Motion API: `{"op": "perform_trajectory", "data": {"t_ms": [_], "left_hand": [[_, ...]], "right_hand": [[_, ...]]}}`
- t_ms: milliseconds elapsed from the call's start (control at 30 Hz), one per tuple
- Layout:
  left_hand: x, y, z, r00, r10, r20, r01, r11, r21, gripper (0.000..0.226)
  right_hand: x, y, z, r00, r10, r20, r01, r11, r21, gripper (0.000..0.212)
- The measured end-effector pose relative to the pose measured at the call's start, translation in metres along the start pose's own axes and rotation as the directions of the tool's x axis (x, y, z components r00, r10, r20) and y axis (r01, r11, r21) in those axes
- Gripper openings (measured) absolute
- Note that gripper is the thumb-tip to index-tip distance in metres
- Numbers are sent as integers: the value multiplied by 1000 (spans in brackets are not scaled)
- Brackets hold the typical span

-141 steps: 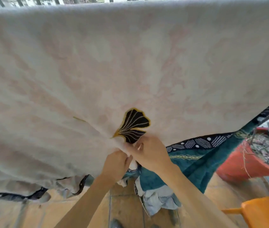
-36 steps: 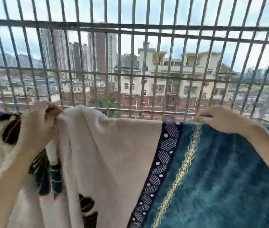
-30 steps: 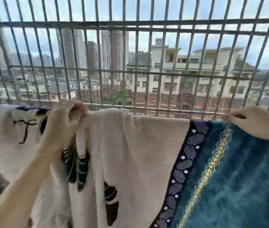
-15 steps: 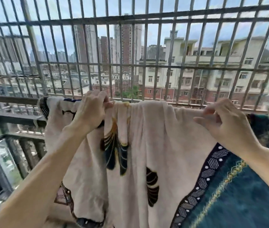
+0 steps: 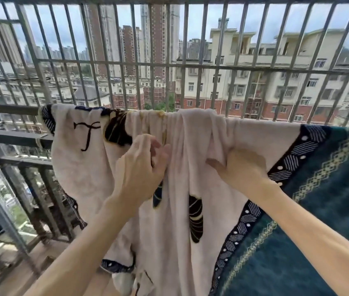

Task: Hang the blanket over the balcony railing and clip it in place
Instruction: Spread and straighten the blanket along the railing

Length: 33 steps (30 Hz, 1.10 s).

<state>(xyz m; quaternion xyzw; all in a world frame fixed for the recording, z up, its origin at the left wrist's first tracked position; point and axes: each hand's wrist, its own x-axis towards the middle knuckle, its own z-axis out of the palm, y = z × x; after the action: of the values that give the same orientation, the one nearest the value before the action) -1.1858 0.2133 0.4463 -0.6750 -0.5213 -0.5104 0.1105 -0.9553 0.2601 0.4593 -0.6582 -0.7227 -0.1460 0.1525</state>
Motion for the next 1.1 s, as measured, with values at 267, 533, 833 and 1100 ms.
{"op": "perform_trajectory", "data": {"t_ms": [267,533,833,1100], "left_hand": [[0,39,61,973,-74,217,33,982,186,58],[-45,28,90,904,-115,412,21,974,224,50],[-157,1,100,661,-213,719,-15,955,296,34],[-265,-30,140,241,-345,907,51,938,344,33]], "right_hand": [[-6,17,19,970,-241,13,238,966,101,45],[-60,27,75,957,-287,-44,290,938,189,43],[-136,20,178,897,-387,212,361,920,155,25],[-202,15,250,694,-259,672,201,966,165,31]]}}
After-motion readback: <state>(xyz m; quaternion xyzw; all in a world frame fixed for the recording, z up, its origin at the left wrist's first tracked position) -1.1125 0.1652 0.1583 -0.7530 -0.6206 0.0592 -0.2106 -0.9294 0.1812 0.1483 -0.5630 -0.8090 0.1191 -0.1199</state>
